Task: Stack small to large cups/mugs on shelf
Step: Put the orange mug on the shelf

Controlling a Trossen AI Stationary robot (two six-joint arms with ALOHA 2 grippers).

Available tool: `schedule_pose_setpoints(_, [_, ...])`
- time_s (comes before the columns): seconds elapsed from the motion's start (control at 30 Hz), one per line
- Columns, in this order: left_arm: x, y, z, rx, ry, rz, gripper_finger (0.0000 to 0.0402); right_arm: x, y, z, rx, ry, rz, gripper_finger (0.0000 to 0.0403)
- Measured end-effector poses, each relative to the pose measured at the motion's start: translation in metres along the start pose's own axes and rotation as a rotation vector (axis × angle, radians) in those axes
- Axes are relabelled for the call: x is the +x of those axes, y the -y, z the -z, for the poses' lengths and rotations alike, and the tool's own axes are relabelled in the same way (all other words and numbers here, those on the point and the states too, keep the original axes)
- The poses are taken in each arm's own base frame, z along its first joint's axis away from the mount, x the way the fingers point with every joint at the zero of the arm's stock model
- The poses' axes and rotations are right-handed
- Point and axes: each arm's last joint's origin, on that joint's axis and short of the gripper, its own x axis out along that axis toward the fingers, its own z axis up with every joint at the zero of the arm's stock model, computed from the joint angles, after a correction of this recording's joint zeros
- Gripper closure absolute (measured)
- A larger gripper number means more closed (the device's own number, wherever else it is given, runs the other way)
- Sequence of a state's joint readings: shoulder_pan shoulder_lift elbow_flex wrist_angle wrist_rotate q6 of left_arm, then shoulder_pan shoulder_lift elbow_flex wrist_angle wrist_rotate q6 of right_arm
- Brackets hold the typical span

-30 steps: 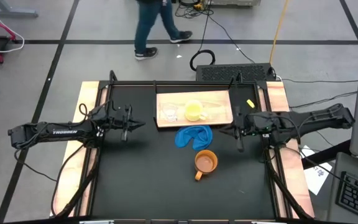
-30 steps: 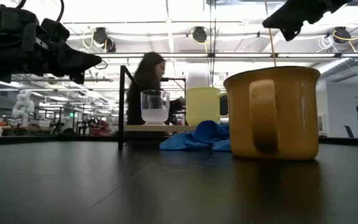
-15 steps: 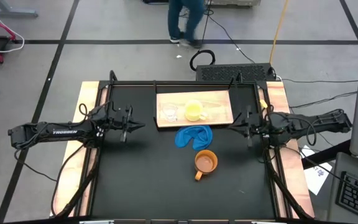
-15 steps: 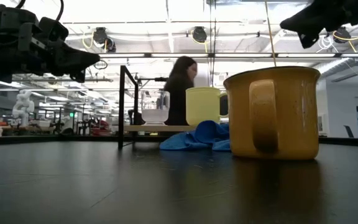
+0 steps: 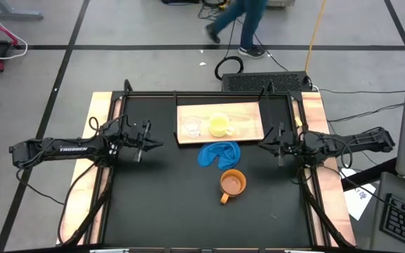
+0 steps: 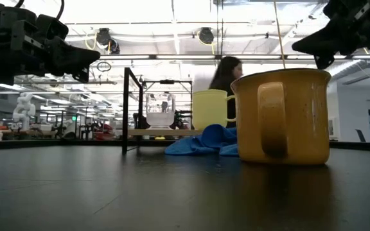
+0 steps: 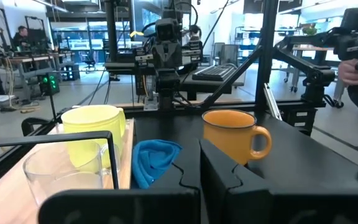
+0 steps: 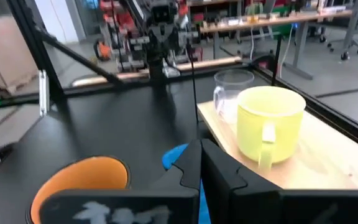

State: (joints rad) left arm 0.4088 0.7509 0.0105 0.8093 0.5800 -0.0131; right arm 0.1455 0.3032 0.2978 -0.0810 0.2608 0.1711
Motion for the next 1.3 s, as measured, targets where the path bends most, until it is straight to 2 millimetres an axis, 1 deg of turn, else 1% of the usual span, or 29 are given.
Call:
schedule_pose_setpoints(0.2, [0.000, 0.000, 0.001, -0.011, -0.004, -0.002, 0.0401, -0.001, 0.002, 0.012, 0.001, 0.098, -0.016, 0.0403])
schedule_pose_setpoints(0.53, [0.000, -0.001, 0.003, -0.025, -0.026, -0.040, 0.0401, 0.005, 0.006, 0.042, -0.001, 0.097, -0.016, 0.0403])
schedule_pose_setpoints(0.67, [0.000, -0.002, 0.003, -0.022, -0.026, -0.055, 0.0401, 0.004, 0.006, 0.040, 0.009, 0.146, -0.024, 0.0403])
schedule_pose_setpoints(1.3, [0.000, -0.002, 0.003, -0.038, -0.030, -0.056, 0.0401, 0.004, 0.006, 0.041, 0.016, 0.140, -0.026, 0.0403])
